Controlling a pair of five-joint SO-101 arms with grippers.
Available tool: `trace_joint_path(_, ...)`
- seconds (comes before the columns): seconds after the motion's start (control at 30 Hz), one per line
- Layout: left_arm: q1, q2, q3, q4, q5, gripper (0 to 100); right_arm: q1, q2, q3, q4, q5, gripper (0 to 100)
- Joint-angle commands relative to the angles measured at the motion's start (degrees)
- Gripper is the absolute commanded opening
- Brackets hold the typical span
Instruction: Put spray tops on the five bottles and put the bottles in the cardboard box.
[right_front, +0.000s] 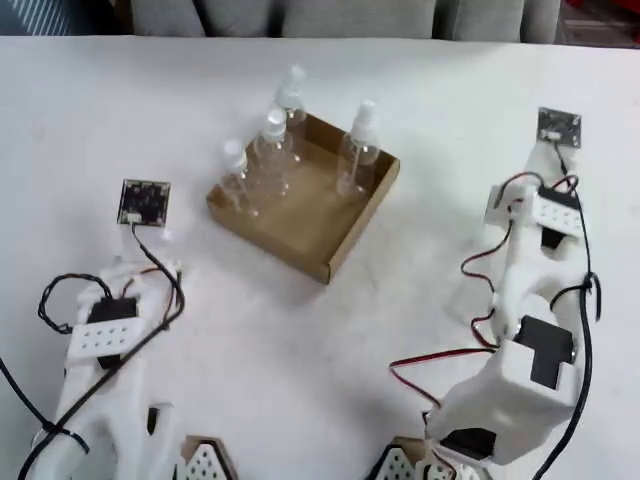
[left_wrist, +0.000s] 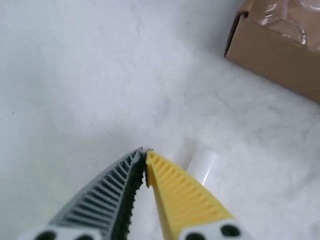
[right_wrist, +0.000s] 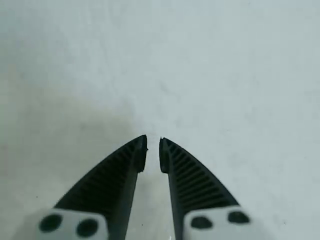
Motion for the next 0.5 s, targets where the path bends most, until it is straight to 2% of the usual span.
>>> trace_joint_path(0.0, -0.2, 0.0, -0.4, -1.5, -0.5, 2, 0.6, -4.7, -7.6, 11.9, -0.7, 1.6)
trace_joint_path(0.3, -0.2, 0.0, -0.4, -1.5, -0.5, 2, 1.6, -18.6, -8.9, 34.0, -8.4, 1.7)
trace_joint_path(0.47, -0.2, 0.0, -0.4, -1.5, -0.5, 2, 3.1, -27.2, -1.2, 36.7, -12.7, 1.8)
